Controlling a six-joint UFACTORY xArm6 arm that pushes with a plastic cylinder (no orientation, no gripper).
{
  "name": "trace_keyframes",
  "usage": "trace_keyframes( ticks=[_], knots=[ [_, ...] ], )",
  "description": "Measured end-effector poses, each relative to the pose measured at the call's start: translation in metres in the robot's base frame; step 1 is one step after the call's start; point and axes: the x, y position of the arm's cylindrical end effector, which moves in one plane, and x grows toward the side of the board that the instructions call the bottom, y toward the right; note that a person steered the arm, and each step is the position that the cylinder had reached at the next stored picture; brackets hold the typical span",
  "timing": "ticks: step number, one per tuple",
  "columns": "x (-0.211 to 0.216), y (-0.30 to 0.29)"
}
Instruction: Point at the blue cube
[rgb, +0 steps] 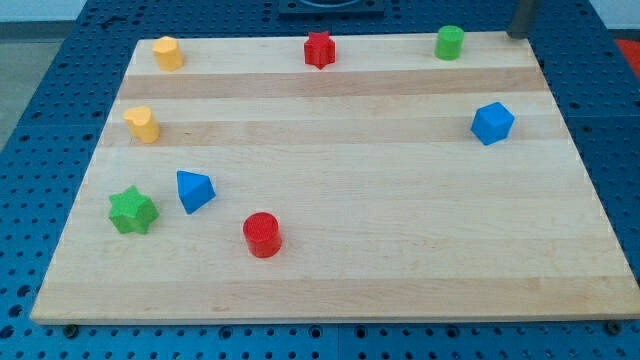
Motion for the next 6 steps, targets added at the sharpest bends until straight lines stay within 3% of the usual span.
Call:
trace_keyframes(
  ticks=[1, 2, 3, 4, 6],
  knots=[
    [0.053, -0.033],
    [0.064, -0.051],
    [0.075, -0.047],
    [0.120, -0.031],
    [0.183, -0.104]
  ],
)
